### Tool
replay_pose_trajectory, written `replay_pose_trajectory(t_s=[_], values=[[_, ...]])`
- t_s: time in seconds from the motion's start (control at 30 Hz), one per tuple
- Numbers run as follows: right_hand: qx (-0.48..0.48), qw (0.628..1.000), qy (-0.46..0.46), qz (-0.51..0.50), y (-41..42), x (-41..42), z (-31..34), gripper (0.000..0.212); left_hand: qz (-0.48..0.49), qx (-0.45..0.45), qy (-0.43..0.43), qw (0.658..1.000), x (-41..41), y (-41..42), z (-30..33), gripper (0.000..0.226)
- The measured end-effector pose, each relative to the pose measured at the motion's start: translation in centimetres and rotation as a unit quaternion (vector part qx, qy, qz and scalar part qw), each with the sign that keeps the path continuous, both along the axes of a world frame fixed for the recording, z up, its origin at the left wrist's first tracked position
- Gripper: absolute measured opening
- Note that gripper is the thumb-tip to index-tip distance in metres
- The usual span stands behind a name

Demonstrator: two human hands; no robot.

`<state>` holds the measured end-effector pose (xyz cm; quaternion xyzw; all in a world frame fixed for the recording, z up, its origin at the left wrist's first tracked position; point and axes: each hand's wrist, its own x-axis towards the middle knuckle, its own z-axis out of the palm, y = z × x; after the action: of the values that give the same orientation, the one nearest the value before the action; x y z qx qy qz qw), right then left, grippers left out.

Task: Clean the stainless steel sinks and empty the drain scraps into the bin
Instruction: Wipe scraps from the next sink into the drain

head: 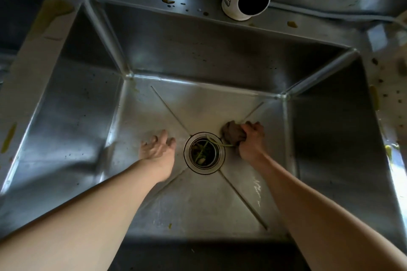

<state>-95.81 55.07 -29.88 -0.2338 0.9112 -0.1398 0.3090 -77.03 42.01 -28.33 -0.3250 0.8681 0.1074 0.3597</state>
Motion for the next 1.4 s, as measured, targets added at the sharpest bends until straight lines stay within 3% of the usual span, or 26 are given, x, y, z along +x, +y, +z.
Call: replay_pose_trajectory(t_s=[0.23,0.47,0.73,0.97,1.1,1.17,1.27,1.4], values=[[-0.064,0.996,-0.056,0.027,-1.1,5.0,-0.1,0.051,-0.004,0.01,-0.013,1.0,-0.2,0.1,0.3,0.087],[-0.09,0.992,-0.055,-0.069,-0.5,4.1,3.3,0.024,-0.011,0.041,0.021,0.999,0.3,0.0,1.5,0.078],[-0.061,0.989,-0.006,-0.133,0.9,2.1,4.2,0.035,-0.015,0.049,0.039,0.998,-0.2,0.3,2.7,0.08],[-0.005,0.995,0.036,-0.096,2.0,1.0,0.6,0.042,-0.019,0.039,0.038,0.998,0.1,-0.4,2.1,0.085],[0.082,0.996,0.011,-0.038,2.6,1.2,-0.3,0.067,-0.024,0.036,0.038,0.998,0.3,-0.5,1.4,0.084],[0.103,0.994,0.044,-0.013,3.1,1.9,0.2,0.073,-0.023,0.039,0.035,0.998,0.5,-0.3,1.3,0.086],[0.05,0.983,0.167,0.048,3.8,3.4,1.5,0.061,-0.021,0.041,0.035,0.998,0.5,0.0,1.5,0.087],[0.012,0.975,0.143,0.168,3.2,5.5,2.4,0.034,-0.028,0.041,0.048,0.998,0.5,0.4,2.2,0.083]])
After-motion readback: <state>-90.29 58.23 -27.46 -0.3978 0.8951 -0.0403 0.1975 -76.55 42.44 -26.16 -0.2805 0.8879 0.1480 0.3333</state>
